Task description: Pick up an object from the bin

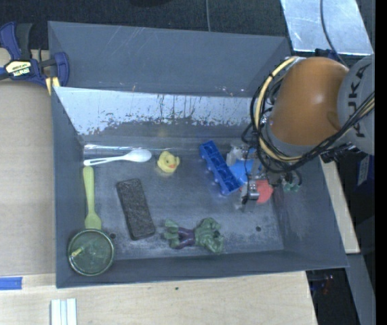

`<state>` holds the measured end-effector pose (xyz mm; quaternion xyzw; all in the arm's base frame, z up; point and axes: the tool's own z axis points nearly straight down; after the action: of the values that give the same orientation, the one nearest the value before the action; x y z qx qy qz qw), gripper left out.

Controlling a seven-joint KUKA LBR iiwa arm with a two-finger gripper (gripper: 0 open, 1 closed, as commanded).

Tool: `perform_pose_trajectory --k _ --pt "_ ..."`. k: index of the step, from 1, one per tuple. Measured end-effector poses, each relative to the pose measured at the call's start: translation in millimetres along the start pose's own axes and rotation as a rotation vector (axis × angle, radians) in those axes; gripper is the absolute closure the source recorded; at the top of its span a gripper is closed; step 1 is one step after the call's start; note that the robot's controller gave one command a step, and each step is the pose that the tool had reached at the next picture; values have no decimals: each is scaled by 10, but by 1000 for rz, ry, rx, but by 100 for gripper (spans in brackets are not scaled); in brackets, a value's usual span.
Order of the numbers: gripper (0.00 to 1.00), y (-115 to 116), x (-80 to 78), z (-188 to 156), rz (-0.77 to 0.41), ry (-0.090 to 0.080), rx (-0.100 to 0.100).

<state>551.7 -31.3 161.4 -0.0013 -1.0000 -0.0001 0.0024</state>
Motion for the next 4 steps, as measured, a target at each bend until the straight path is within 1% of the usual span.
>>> perform_pose_trajectory --k 1,2,3,4 --pt "0 0 -19 -47 -1 -9 0" --pt "0 -87 -244 377 157 -17 -1" --pt "0 -163 -405 434 91 -11 0" --pt "0 -147 -418 429 253 -11 -1"
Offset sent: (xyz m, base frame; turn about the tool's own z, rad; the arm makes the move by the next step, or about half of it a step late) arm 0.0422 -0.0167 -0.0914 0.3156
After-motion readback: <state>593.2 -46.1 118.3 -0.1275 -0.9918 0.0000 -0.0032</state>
